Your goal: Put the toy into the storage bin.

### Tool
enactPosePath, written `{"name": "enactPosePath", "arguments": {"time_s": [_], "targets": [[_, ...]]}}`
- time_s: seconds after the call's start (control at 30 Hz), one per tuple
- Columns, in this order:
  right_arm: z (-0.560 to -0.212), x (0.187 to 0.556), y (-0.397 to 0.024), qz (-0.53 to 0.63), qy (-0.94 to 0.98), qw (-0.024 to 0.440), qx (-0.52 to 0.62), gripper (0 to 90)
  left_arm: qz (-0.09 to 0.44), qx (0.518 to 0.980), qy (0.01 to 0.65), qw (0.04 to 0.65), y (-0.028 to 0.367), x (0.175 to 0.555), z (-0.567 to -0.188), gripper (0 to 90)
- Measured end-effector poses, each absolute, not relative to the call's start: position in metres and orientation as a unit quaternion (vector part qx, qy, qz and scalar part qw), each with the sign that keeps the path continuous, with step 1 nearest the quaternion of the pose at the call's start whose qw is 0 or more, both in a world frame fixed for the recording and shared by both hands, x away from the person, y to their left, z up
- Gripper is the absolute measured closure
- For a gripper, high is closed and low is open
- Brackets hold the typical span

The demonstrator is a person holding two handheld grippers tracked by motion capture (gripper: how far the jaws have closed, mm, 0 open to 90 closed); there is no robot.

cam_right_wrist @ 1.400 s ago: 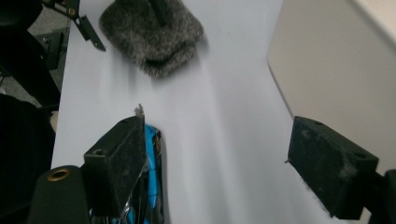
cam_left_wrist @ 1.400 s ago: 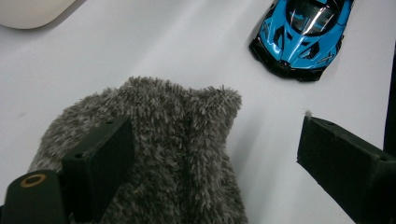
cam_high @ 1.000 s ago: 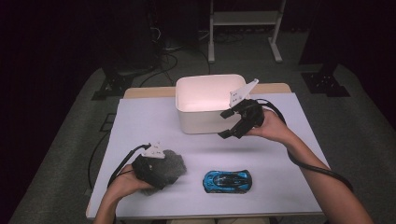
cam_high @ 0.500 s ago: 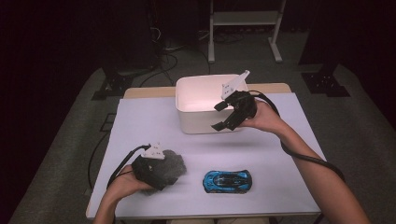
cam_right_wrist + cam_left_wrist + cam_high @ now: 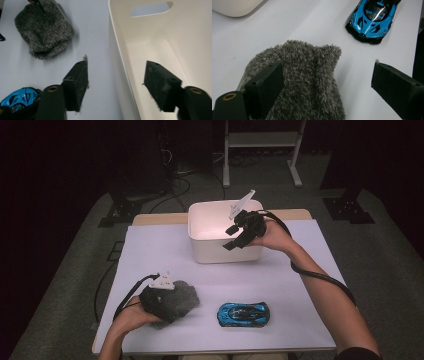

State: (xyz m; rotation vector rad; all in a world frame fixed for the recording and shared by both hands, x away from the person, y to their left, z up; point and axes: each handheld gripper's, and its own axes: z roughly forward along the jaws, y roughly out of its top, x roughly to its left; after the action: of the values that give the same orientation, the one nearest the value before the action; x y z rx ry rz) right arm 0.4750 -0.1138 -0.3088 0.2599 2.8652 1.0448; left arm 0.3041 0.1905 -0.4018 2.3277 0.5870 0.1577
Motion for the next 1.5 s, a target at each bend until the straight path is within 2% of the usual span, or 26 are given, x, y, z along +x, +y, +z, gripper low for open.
{"name": "enactPosePath", "arguments": {"time_s": [0.17, 0.43, 1.03, 1.5], "targets": [[-0.311, 0.478, -0.112, 0.326, 0.941, 0.043, 0.078, 61.4, 0.061, 0.903, 0.228, 0.358, 0.191, 0.302, -0.402, 10.4], [-0.311, 0.482, -0.112, 0.307, 0.946, 0.054, 0.084, 80.2, 0.067, 0.902, 0.227, 0.362, 0.19, 0.3, -0.398, 10.4], [-0.311, 0.483, -0.114, 0.303, 0.948, 0.033, 0.088, 82.3, 0.072, 0.903, 0.222, 0.361, 0.191, 0.299, -0.395, 10.4], [-0.312, 0.467, -0.123, 0.302, 0.949, 0.019, 0.087, 80.1, 0.07, 0.904, 0.219, 0.36, 0.19, 0.298, -0.394, 10.4]]}}
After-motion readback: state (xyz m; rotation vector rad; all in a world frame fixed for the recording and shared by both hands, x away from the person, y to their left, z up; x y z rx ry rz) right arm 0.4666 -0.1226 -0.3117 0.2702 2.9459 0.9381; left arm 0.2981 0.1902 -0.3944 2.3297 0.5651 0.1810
